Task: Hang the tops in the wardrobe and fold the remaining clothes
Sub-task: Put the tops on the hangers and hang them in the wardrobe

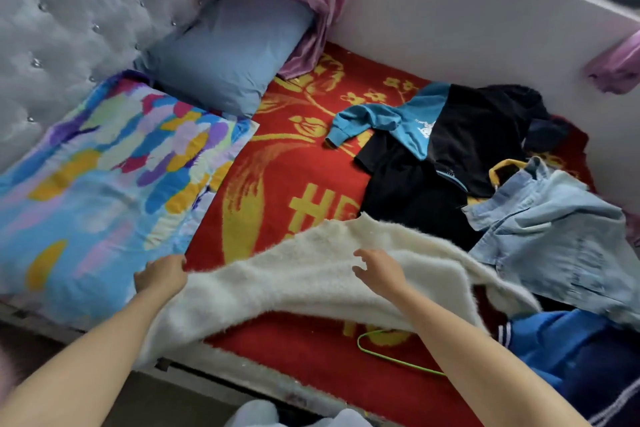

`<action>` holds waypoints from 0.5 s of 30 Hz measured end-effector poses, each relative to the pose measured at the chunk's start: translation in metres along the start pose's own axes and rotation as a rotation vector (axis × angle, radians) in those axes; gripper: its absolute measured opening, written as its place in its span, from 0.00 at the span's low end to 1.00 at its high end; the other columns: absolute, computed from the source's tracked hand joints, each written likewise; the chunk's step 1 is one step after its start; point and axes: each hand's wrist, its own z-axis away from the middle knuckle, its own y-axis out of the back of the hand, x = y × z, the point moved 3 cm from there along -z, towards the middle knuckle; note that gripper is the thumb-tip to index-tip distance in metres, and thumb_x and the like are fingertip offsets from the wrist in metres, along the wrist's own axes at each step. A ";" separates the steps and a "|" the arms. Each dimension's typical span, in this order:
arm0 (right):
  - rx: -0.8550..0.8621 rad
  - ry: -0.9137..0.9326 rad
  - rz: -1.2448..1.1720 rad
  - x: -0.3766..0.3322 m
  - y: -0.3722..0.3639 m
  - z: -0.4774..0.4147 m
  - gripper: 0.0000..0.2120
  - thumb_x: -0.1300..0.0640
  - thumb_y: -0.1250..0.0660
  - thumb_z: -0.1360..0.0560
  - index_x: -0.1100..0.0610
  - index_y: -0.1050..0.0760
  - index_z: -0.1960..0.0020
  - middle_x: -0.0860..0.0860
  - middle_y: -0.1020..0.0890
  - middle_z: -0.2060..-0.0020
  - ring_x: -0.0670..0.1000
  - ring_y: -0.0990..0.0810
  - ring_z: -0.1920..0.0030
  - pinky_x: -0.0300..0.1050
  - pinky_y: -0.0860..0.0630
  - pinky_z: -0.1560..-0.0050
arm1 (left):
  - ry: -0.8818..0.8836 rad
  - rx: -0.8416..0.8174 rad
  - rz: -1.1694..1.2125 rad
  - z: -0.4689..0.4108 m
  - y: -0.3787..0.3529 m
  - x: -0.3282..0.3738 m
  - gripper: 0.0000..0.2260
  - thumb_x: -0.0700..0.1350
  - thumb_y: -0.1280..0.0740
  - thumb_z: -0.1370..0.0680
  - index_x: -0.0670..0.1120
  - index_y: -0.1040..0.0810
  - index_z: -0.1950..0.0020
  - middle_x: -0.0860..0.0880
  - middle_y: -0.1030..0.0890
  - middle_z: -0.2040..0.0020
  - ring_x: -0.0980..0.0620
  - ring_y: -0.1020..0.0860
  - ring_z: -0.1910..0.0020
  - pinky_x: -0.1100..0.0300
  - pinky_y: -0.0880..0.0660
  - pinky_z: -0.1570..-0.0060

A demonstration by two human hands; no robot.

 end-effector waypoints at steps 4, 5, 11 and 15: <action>-0.026 -0.013 0.039 0.009 -0.002 -0.015 0.19 0.53 0.41 0.20 0.54 0.34 0.30 0.52 0.26 0.37 0.51 0.28 0.37 0.44 0.26 0.47 | -0.144 -0.068 0.039 -0.002 -0.012 0.060 0.18 0.46 0.41 0.22 0.53 0.30 0.32 0.48 0.26 0.35 0.46 0.29 0.37 0.53 0.31 0.41; -0.028 -0.023 0.045 0.013 -0.002 -0.018 0.19 0.53 0.41 0.20 0.54 0.34 0.30 0.52 0.27 0.36 0.52 0.29 0.37 0.44 0.27 0.48 | -0.162 -0.083 0.043 -0.001 -0.013 0.074 0.18 0.46 0.42 0.22 0.53 0.31 0.31 0.48 0.26 0.35 0.46 0.29 0.37 0.54 0.31 0.42; -0.048 -0.095 0.049 0.055 -0.001 -0.045 0.19 0.54 0.42 0.20 0.54 0.35 0.29 0.52 0.28 0.36 0.52 0.33 0.34 0.44 0.27 0.50 | -0.271 -0.148 0.078 -0.010 -0.024 0.156 0.19 0.44 0.44 0.21 0.51 0.32 0.31 0.49 0.25 0.36 0.47 0.26 0.40 0.54 0.29 0.47; -0.046 -0.136 0.062 0.092 -0.008 -0.082 0.20 0.53 0.42 0.20 0.54 0.36 0.29 0.51 0.28 0.36 0.52 0.33 0.34 0.44 0.29 0.43 | -0.304 -0.182 0.092 -0.032 -0.045 0.199 0.18 0.45 0.44 0.21 0.50 0.33 0.30 0.49 0.28 0.35 0.48 0.27 0.42 0.54 0.27 0.48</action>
